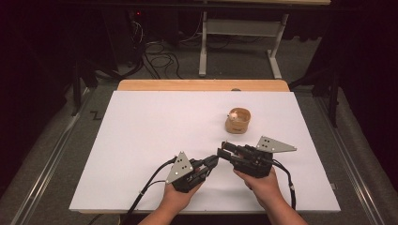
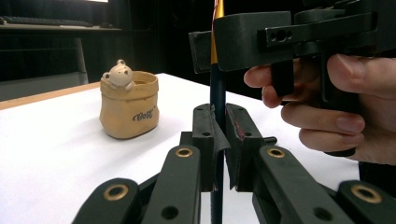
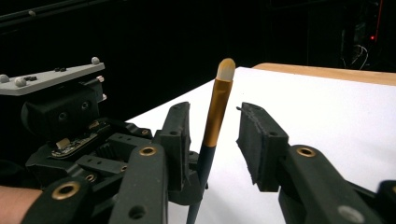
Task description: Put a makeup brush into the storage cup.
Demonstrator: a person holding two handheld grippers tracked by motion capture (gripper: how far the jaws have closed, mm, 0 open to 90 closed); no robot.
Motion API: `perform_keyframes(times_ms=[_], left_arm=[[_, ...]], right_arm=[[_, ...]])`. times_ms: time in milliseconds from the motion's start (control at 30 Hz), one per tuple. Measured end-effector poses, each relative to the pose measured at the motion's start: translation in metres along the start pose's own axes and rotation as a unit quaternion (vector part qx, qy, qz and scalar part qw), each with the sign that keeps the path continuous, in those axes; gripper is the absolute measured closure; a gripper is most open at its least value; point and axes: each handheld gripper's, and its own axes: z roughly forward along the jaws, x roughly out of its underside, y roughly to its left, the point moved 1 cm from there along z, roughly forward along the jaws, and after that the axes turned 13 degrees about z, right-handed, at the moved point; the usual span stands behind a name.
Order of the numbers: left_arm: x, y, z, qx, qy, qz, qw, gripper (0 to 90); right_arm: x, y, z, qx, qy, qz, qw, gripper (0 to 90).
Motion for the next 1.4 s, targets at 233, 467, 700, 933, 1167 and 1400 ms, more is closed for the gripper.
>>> perform_keyframes(times_ms=[233, 467, 700, 933, 1167, 1400], left_arm=[[-0.0003, 0.0000, -0.0003, 0.000, -0.002, 0.001, 1.0000, 83.1], [-0.0010, -0.0005, -0.0011, -0.001, -0.003, 0.002, 1.0000, 83.1], [-0.0006, -0.0003, -0.0007, -0.001, -0.003, 0.002, 1.0000, 83.1], [-0.0006, -0.0005, -0.0007, 0.000, -0.001, 0.003, 1.0000, 83.1], [0.0005, -0.0007, 0.0005, 0.002, 0.001, 0.002, 1.0000, 83.0], [0.0004, -0.0006, 0.0011, 0.002, 0.007, 0.000, 1.0000, 82.7]], right_arm=[[0.0014, 0.0006, 0.0014, 0.002, 0.006, -0.004, 1.0000, 70.6], [0.0013, 0.0004, 0.0012, -0.001, 0.008, -0.005, 1.0000, 73.9], [0.0022, 0.0003, 0.0021, -0.004, 0.011, -0.003, 0.9999, 76.8], [0.0024, 0.0005, 0.0018, -0.006, 0.010, -0.002, 0.9999, 81.4], [0.0037, 0.0025, 0.0026, -0.007, 0.013, -0.006, 0.9999, 85.0], [0.0036, 0.0013, 0.0026, -0.009, 0.015, -0.005, 0.9998, 85.2]])
